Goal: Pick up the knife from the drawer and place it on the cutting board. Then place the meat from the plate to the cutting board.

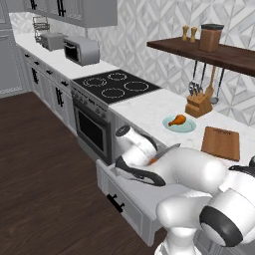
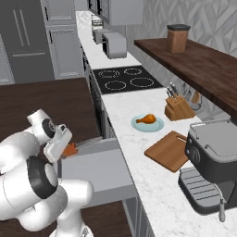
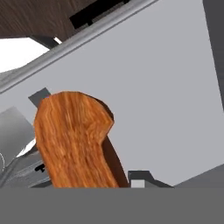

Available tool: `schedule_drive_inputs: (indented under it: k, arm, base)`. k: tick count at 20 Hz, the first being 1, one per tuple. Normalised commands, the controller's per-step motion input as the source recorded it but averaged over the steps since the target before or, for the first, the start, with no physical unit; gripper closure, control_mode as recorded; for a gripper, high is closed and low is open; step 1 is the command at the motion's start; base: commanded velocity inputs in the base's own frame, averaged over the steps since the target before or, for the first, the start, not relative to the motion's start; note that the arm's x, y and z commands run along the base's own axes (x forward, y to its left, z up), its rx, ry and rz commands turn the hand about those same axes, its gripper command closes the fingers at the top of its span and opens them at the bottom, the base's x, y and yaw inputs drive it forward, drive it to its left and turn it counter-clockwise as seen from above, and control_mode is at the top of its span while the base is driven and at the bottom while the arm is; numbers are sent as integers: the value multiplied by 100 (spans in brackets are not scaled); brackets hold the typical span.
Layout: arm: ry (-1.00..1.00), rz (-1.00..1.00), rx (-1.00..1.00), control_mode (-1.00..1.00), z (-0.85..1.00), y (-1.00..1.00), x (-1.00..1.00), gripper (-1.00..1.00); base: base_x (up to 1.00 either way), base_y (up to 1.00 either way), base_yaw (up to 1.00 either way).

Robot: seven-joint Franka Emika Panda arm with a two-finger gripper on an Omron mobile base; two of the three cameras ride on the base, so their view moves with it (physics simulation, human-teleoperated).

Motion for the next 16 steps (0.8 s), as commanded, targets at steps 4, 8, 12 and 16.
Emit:
schedule_drive_inputs:
  k: [4,8,12,16]
  arm:
    - [9,12,-9,-100,71,-45,0,100]
    - [13,17,-1,-100,37,-80,0,100]
    - [14,18,0,-100,21,-90,0,100]
    - [13,18,0,-100,18,-97,3,100]
  base:
    - [0,0,0]
    - [0,0,0]
    - [0,0,0]
    - [0,0,0]
